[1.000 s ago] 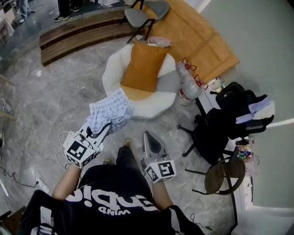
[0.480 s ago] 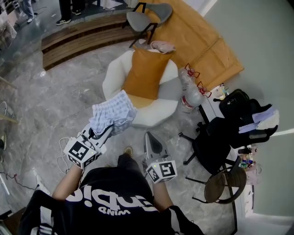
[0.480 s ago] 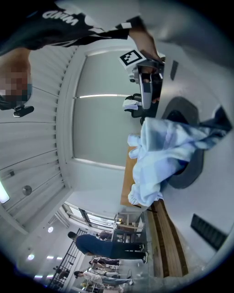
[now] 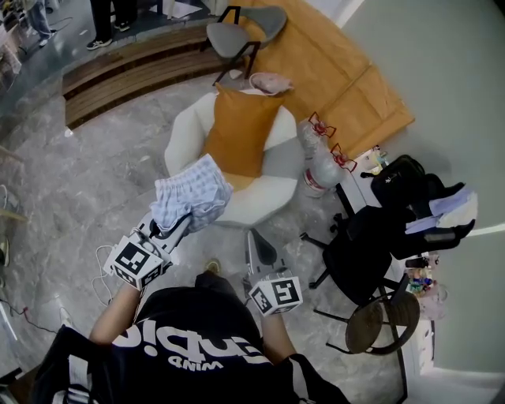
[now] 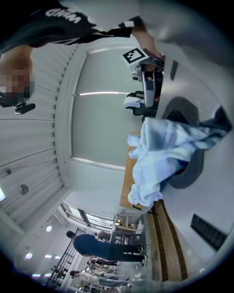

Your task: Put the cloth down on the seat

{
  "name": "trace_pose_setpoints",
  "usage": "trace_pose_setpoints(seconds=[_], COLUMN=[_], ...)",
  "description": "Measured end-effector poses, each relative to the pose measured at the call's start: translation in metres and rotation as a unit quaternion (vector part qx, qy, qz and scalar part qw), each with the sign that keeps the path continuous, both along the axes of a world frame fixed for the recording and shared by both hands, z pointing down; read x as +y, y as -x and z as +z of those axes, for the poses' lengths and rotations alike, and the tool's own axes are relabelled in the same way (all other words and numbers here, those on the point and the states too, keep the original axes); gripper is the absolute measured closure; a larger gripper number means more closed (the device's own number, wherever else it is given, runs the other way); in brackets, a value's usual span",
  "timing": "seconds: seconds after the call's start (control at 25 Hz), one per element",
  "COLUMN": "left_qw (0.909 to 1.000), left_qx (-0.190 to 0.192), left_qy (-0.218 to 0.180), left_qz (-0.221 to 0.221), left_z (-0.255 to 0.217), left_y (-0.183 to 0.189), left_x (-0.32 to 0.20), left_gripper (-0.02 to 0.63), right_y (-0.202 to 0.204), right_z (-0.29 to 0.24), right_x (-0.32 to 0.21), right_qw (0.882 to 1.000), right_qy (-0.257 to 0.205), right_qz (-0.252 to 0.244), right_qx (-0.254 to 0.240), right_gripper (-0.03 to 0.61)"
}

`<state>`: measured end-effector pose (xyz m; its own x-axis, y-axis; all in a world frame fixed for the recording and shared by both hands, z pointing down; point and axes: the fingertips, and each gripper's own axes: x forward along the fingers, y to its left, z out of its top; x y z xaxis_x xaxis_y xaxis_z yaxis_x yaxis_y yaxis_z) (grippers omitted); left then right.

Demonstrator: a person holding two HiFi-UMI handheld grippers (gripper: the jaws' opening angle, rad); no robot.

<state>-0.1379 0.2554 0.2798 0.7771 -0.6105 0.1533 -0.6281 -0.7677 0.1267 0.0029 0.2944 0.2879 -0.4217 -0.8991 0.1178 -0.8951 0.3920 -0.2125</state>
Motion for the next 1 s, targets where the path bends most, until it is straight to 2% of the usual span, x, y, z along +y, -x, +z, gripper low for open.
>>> trace_pose_setpoints(seconds=[0.24,0.4,0.48,0.72,1.0], left_qw=[0.9998,0.9998,0.9998,0.9991,0.9988], left_qx=[0.019,0.017,0.014,0.016,0.017], left_qy=[-0.008,-0.01,-0.013,-0.023,-0.012], left_qz=[0.002,-0.005,-0.009,-0.031,-0.044], left_z=[0.018,-0.002,-0.007,-0.016,-0.011], left_y=[-0.012,-0.053,-0.062,-0.061,-0.05], left_x=[-0.011,-0.036,-0.045,-0.058,-0.082], left_gripper=[0.551,0.551,0.551,0.551,0.551], right_y=[-0.014,-0.061,-0.073,-0.079,-0.075], right_z=[0.019,0.004,0.003,0.009,0.004], right_x=[-0.007,-0.028,-0.035,-0.044,-0.068], right_qw=[1.0,1.0,1.0,1.0,1.0], right_qy=[-0.008,-0.005,-0.002,0.002,-0.001], right_qz=[0.003,0.003,0.001,-0.013,-0.016], right_qx=[0.013,0.009,0.007,0.002,0.005], right_gripper=[0.557,0.557,0.557,0.557,0.557])
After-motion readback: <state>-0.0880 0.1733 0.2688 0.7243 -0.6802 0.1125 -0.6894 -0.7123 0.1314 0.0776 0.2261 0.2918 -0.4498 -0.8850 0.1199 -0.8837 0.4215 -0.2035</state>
